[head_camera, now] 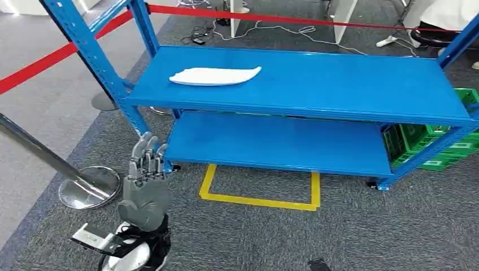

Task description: Take the parts from the cabinet and place them on the table.

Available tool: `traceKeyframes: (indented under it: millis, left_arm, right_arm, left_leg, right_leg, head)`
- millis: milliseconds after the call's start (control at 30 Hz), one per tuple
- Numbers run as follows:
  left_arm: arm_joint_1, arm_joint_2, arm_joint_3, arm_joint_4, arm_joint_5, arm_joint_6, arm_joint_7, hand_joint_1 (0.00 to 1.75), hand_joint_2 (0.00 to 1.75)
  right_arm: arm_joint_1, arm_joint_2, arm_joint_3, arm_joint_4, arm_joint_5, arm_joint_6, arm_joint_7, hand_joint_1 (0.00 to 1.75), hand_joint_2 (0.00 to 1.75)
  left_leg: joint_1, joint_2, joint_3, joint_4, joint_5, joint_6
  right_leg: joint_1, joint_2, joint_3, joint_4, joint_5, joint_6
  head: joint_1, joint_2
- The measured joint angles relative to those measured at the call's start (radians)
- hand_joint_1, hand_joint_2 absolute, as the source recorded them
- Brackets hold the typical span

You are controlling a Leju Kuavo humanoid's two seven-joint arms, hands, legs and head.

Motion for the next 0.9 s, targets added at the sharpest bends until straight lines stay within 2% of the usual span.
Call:
traceKeyframes:
  millis: [33, 67, 133, 167, 200, 233, 267, 300, 333, 367, 400, 500, 533, 567, 600, 667, 700, 733, 767, 833, 867, 900]
  left_arm:
    - [0.0, -0.003, 0.0, 0.0, 0.0, 0.0, 0.0, 0.0, 0.0]
    - [-0.001, -0.003, 0.001, 0.0, 0.0, 0.0, 0.0, 0.0, 0.0]
    - [0.001, -0.003, 0.004, 0.0, 0.003, -0.004, 0.0, 0.0, 0.0]
    - [0.002, -0.004, 0.006, -0.001, 0.011, -0.013, 0.0, 0.0, 0.0]
    - [0.005, -0.004, 0.008, -0.003, 0.015, -0.02, 0.0, 0.0, 0.0]
    - [0.008, -0.004, 0.009, -0.007, 0.019, -0.027, 0.0, 0.0, 0.0]
    - [0.008, -0.005, 0.01, -0.009, 0.02, -0.031, 0.0, 0.0, 0.0]
    - [0.01, -0.005, 0.011, -0.011, 0.022, -0.035, 0.0, 0.0, 0.0]
    - [0.011, -0.007, 0.014, -0.013, 0.026, -0.037, 0.0, 0.0, 0.0]
    - [0.011, -0.008, 0.017, -0.013, 0.031, -0.037, 0.0, 0.0, 0.0]
    - [0.011, -0.008, 0.02, -0.013, 0.031, -0.036, 0.0, 0.0, 0.0]
    - [0.011, -0.01, 0.025, -0.013, 0.032, -0.035, 0.0, 0.0, 0.0]
    - [0.011, -0.01, 0.026, -0.014, 0.032, -0.035, 0.0, 0.0, 0.0]
    - [0.01, -0.011, 0.027, -0.014, 0.032, -0.035, 0.0, 0.0, 0.0]
    - [0.011, -0.011, 0.029, -0.014, 0.032, -0.035, 0.0, 0.0, 0.0]
    - [0.011, -0.011, 0.031, -0.014, 0.033, -0.034, 0.0, 0.0, 0.0]
    - [0.012, -0.011, 0.032, -0.014, 0.033, -0.034, 0.0, 0.0, 0.0]
    - [0.012, -0.011, 0.032, -0.014, 0.033, -0.034, 0.0, 0.0, 0.0]
    - [0.012, -0.011, 0.032, -0.014, 0.033, -0.034, 0.0, 0.0, 0.0]
    - [0.012, -0.011, 0.033, -0.014, 0.033, -0.032, 0.0, 0.0, 0.0]
    - [0.012, -0.011, 0.033, -0.014, 0.033, -0.03, 0.0, 0.0, 0.0]
    - [0.011, -0.014, 0.034, -0.014, 0.032, -0.027, 0.0, 0.0, 0.0]
  right_arm:
    - [0.0, 0.0, 0.0, 0.0, 0.0, 0.0, 0.0, 0.0, 0.0]
    - [0.0, 0.0, 0.0, 0.0, 0.0, 0.0, 0.0, 0.0, 0.0]
    - [0.0, 0.0, 0.0, 0.0, 0.0, 0.0, 0.0, 0.0, 0.0]
    - [0.001, 0.0, 0.0, 0.0, 0.001, 0.0, 0.0, 0.0, 0.0]
    - [0.002, 0.0, 0.0, 0.0, 0.003, 0.0, 0.0, 0.0, 0.0]
    - [0.004, 0.0, 0.0, 0.0, 0.003, 0.0, 0.0, 0.0, 0.0]
    - [0.005, 0.0, 0.0, 0.0, 0.003, 0.0, 0.0, 0.0, 0.0]
    - [0.006, 0.0, 0.0, 0.0, 0.003, 0.0, 0.0, 0.0, 0.0]
    - [0.007, 0.0, 0.0, 0.0, 0.003, 0.0, 0.0, 0.0, 0.0]
    - [0.006, 0.0, 0.0, 0.0, 0.003, 0.0, -0.001, 0.0, 0.0]
    - [0.004, 0.0, 0.0, 0.0, 0.003, 0.0, -0.001, 0.0, 0.0]
    - [0.009, 0.0, 0.0, 0.0, 0.002, -0.001, 0.0, 0.0, 0.0]
    - [0.009, 0.0, 0.0, 0.0, 0.002, -0.001, 0.0, 0.0, 0.0]
    - [0.008, 0.0, 0.0, 0.0, 0.002, -0.001, 0.0, 0.0, 0.0]
    - [0.006, 0.0, 0.0, 0.0, 0.002, -0.001, 0.0, 0.0, 0.0]
    - [0.007, 0.0, 0.0, 0.0, 0.002, -0.001, 0.001, 0.0, 0.0]
    - [0.007, 0.0, 0.0, 0.0, 0.002, -0.001, 0.001, 0.0, 0.0]
    - [0.007, 0.0, 0.0, 0.0, 0.002, -0.001, 0.001, 0.0, 0.0]
    - [0.007, 0.0, 0.0, 0.0, 0.002, -0.001, 0.001, 0.0, 0.0]
    - [0.007, 0.0, 0.0, 0.0, 0.002, -0.001, 0.001, 0.0, 0.0]
    - [0.007, 0.0, 0.0, 0.0, 0.002, -0.001, 0.001, 0.0, 0.0]
    - [0.006, 0.0, 0.0, 0.0, 0.002, -0.001, 0.001, 0.0, 0.0]
  left_leg:
    - [0.004, 0.001, 0.004, -0.003, 0.002, 0.004]
    - [0.005, 0.002, 0.005, -0.003, 0.001, 0.009]
    - [0.003, 0.004, 0.004, -0.003, 0.0, 0.014]
    - [0.002, 0.0, 0.004, -0.004, -0.016, 0.019]
    - [0.002, 0.0, 0.007, -0.004, -0.018, 0.022]
    - [0.002, 0.0, 0.014, -0.004, -0.023, 0.02]
    - [0.003, 0.0, 0.021, -0.004, -0.027, 0.018]
    - [0.004, 0.002, 0.033, -0.002, -0.019, 0.011]
    - [0.005, 0.001, 0.042, -0.002, -0.025, 0.006]
    - [-0.003, 0.001, 0.043, 0.001, -0.029, -0.001]
    - [-0.004, -0.001, 0.038, 0.007, -0.029, -0.004]
    - [-0.002, 0.0, 0.038, -0.002, -0.028, -0.017]
    - [0.0, 0.002, 0.037, 0.001, -0.038, -0.024]
    - [-0.001, 0.003, 0.024, 0.03, -0.057, -0.028]
    - [0.0, 0.003, -0.011, 0.096, -0.092, -0.031]
    - [0.0, 0.004, -0.099, 0.259, -0.154, -0.033]
    - [0.0, 0.004, -0.127, 0.302, -0.158, -0.033]
    - [0.0, 0.004, -0.133, 0.299, -0.135, -0.031]
    - [0.0, 0.004, -0.119, 0.256, -0.093, -0.029]
    - [0.0, 0.004, -0.052, 0.105, 0.0, -0.023]
    - [-0.001, 0.007, -0.023, 0.04, 0.02, -0.019]
    - [-0.001, 0.006, -0.007, 0.007, 0.002, -0.017]
  right_leg:
    - [-0.001, -0.001, -0.007, 0.013, -0.011, 0.006]
    - [-0.001, -0.004, -0.024, 0.05, -0.038, 0.01]
    - [-0.003, -0.005, -0.1, 0.215, -0.119, 0.016]
    - [-0.003, -0.005, -0.135, 0.283, -0.138, 0.019]
    - [-0.004, -0.005, -0.155, 0.315, -0.133, 0.019]
    - [-0.004, -0.005, -0.148, 0.298, -0.105, 0.02]
    - [-0.004, -0.005, -0.122, 0.244, -0.065, 0.02]
    - [-0.006, -0.006, -0.074, 0.149, -0.016, 0.019]
    - [-0.008, -0.007, -0.03, 0.059, 0.026, 0.02]
    - [-0.004, -0.005, -0.012, 0.03, 0.012, 0.019]
    - [-0.007, -0.005, -0.004, 0.009, 0.006, 0.007]
    - [-0.003, -0.002, -0.011, 0.015, 0.004, -0.011]
    - [-0.007, -0.003, -0.006, 0.01, 0.006, -0.019]
    - [-0.008, -0.003, -0.005, 0.009, 0.005, -0.025]
    - [-0.008, -0.004, -0.005, 0.008, 0.004, -0.03]
    - [-0.006, -0.006, -0.005, 0.009, 0.001, -0.035]
    - [-0.006, -0.005, -0.005, 0.009, 0.0, -0.036]
    - [-0.006, -0.005, -0.003, 0.009, -0.001, -0.036]
    - [-0.006, -0.003, 0.0, 0.009, -0.003, -0.035]
    - [-0.006, 0.001, 0.01, 0.009, -0.009, -0.029]
    - [-0.004, 0.001, 0.011, 0.009, -0.013, -0.023]
    - [0.003, 0.004, 0.007, 0.015, -0.018, -0.015]
  head:
    - [0.001, 0.0]
    - [0.01, 0.0]
    - [0.012, 0.0]
    - [0.013, 0.0]
    - [0.013, 0.0]
    - [0.013, 0.0]
    - [0.013, 0.0]
    - [0.013, 0.0]
    - [0.014, 0.0]
    - [0.017, 0.0]
    - [0.016, 0.0]
    - [0.012, 0.0]
    - [0.012, 0.0]
    - [0.006, 0.0]
    - [0.004, 0.0]
    - [0.004, 0.0]
    - [0.004, 0.0]
    - [0.004, 0.0]
    - [0.004, 0.0]
    - [0.004, 0.0]
    - [0.004, 0.0]
    - [0.002, 0.0]
